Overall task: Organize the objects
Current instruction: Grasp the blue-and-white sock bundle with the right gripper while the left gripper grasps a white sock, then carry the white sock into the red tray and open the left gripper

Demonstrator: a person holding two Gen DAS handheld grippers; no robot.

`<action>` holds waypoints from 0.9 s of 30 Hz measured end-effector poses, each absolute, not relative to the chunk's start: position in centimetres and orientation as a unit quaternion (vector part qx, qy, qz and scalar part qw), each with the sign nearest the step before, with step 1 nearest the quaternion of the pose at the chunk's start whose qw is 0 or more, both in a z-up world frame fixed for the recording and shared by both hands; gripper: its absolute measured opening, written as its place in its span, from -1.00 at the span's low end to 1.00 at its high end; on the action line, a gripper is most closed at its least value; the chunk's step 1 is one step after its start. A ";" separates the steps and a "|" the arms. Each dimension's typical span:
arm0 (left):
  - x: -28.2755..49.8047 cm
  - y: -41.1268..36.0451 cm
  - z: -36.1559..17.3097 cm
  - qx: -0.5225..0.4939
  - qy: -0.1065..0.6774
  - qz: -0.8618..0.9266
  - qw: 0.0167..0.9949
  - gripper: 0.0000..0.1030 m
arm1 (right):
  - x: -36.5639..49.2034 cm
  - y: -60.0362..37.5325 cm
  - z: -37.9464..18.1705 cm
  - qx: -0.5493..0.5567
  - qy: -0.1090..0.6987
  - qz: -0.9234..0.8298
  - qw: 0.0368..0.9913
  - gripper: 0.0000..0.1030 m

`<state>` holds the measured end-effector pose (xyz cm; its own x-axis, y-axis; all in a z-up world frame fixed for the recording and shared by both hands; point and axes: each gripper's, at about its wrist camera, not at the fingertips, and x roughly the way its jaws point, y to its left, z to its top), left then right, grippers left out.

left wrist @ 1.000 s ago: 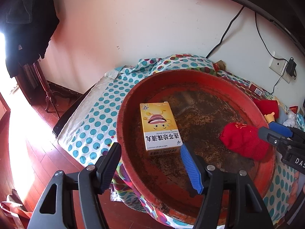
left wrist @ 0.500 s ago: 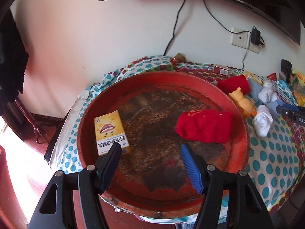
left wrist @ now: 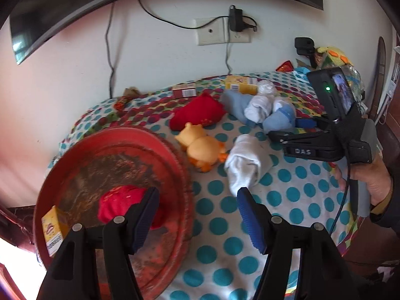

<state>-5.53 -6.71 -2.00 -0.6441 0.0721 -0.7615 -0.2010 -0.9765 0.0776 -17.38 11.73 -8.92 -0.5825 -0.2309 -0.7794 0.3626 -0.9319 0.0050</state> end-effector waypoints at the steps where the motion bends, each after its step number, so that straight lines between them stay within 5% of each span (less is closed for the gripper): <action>1: -6.4 -5.8 -2.5 -0.422 0.073 0.900 0.087 0.29 | -17.6 11.6 -9.0 0.422 0.082 -0.888 0.167 0.20; 3: -8.0 -4.1 -3.7 -0.436 0.069 0.892 0.096 0.29 | -18.0 11.5 -9.2 0.417 0.092 -0.889 0.167 0.09; 4: -8.6 -3.6 -4.2 -0.440 0.067 0.890 0.097 0.29 | -18.1 11.3 -9.3 0.414 0.099 -0.889 0.166 -0.18; 7: -10.6 -2.2 -5.6 -0.459 0.053 0.881 0.101 0.29 | -18.0 12.0 -9.2 0.403 0.100 -0.894 0.171 -0.30; 18: -13.7 -1.2 -9.1 -0.485 0.022 0.869 0.094 0.29 | -18.1 13.1 -9.3 0.409 0.068 -0.891 0.186 -0.36; 22: -13.4 -1.6 -9.0 -0.478 0.015 0.873 0.100 -0.27 | -18.0 13.0 -9.4 0.411 0.064 -0.890 0.187 -0.35; 27: -12.4 -1.6 -8.2 -0.476 0.041 0.873 0.099 -0.40 | -18.1 13.1 -9.5 0.409 0.073 -0.891 0.184 -0.34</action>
